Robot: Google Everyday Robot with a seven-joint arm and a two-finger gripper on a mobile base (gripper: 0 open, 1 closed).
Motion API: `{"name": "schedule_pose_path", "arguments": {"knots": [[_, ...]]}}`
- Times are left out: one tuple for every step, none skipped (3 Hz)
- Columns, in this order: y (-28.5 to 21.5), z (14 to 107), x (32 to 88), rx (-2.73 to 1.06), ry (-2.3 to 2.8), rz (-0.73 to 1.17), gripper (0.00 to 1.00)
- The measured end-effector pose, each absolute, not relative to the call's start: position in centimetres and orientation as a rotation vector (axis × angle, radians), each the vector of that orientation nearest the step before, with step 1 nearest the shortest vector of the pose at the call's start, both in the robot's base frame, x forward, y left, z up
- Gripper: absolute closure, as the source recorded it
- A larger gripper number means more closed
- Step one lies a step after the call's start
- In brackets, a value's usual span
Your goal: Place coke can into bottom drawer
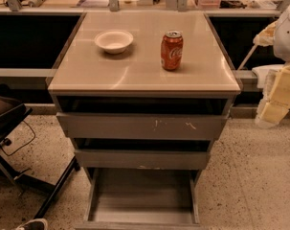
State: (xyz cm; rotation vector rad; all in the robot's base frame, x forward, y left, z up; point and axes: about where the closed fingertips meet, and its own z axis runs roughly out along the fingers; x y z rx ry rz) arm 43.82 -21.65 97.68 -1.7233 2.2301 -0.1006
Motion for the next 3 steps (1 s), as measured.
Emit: {"name": "schedule_pose_path", "arguments": {"knots": [[-21.6, 97.7, 43.8, -1.723, 2.23, -0.101, 0.0], [-21.4, 97.7, 45.8, -1.722, 2.209, -0.076, 0.0], [-20.8, 97.3, 51.2, -1.708, 2.184, -0.079, 0.0]]}}
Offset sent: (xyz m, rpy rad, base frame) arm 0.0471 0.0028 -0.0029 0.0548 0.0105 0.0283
